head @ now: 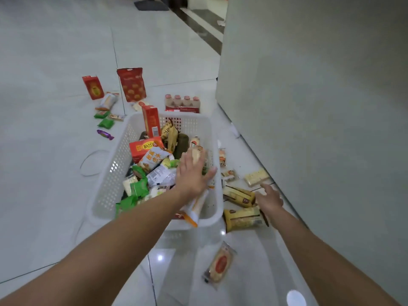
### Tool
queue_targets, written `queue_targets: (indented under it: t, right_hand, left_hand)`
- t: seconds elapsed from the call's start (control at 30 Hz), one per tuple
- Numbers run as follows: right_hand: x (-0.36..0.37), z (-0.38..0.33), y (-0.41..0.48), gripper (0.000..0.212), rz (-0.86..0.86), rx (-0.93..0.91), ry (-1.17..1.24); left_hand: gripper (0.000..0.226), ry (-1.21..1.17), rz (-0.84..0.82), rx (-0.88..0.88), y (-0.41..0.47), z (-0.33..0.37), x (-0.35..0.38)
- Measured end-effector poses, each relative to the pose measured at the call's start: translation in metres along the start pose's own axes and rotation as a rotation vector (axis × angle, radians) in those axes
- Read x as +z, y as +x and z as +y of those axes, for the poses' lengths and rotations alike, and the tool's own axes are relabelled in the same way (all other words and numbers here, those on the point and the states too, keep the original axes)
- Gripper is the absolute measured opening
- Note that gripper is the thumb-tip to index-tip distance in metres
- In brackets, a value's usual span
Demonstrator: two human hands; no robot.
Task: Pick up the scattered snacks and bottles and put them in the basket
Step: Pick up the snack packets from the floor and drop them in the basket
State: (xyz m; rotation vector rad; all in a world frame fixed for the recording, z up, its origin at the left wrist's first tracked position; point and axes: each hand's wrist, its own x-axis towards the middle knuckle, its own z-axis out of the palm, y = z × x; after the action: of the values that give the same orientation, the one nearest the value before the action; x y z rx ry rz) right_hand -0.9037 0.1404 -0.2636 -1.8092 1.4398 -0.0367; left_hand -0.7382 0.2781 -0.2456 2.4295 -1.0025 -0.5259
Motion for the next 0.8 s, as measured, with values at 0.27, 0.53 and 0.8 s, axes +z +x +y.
queue_targets:
  t: [0.27,0.53,0.8]
  right_hand:
    - [-0.014,0.064,-0.012,0.053,-0.135,-0.082,-0.274]
    - [-0.023,0.049,0.039,0.047,-0.091,-0.297,-0.418]
    - [0.017,0.036,0.071,0.053,-0.216,-0.348,-0.446]
  left_hand:
    - [0.072,0.447,-0.015,0.354,-0.024,0.049,0.056]
    - [0.045,0.798,-0.255,0.343,-0.026,0.069,0.111]
    - [0.029,0.784,-0.339,0.252,-0.013,0.072,0.122]
